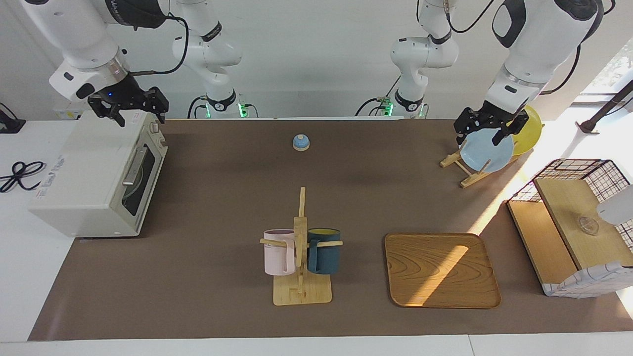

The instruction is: Put corn in oven

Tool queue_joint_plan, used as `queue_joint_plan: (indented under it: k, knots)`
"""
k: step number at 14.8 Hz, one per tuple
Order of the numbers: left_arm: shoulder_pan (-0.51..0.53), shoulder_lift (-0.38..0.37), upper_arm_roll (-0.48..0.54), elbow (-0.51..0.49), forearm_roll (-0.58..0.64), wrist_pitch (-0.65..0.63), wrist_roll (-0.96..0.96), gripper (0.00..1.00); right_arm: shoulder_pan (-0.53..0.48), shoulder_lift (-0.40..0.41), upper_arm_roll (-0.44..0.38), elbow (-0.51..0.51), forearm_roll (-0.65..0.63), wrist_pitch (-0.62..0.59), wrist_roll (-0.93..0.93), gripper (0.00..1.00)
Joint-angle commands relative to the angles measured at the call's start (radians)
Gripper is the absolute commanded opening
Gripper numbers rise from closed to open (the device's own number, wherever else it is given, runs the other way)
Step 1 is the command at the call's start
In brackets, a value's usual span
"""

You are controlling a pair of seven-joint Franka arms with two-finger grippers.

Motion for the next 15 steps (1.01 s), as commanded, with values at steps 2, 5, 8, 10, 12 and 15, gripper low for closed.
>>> queue_joint_plan:
  k: [2, 5, 8, 10, 12, 15]
  knots:
    - [-0.004, -0.005, 0.003, 0.008, 0.017, -0.014, -0.004, 1.0, 0.009, 0.023, -0.01, 0.034, 0.024, -0.009, 0.033, 1.0]
    - [-0.003, -0.005, 0.003, 0.008, 0.017, -0.013, -0.005, 1.0, 0.01, 0.021, -0.008, 0.034, 0.016, -0.01, 0.034, 1.0]
    - [-0.003, -0.003, 0.003, 0.008, 0.017, -0.013, -0.004, 1.0, 0.012, 0.021, -0.001, 0.034, 0.016, -0.008, 0.034, 1.0]
    - [-0.003, -0.005, 0.003, 0.008, 0.017, -0.013, -0.005, 1.0, 0.01, 0.021, -0.001, 0.034, 0.02, -0.008, 0.034, 1.0]
    - [-0.004, -0.005, 0.003, 0.008, 0.017, -0.013, -0.004, 1.0, 0.004, 0.021, -0.002, 0.034, 0.022, 0.007, 0.033, 1.0]
    - [-0.004, -0.005, 0.003, 0.008, 0.017, -0.013, -0.004, 1.0, 0.006, 0.021, -0.002, 0.034, 0.024, 0.018, 0.033, 1.0]
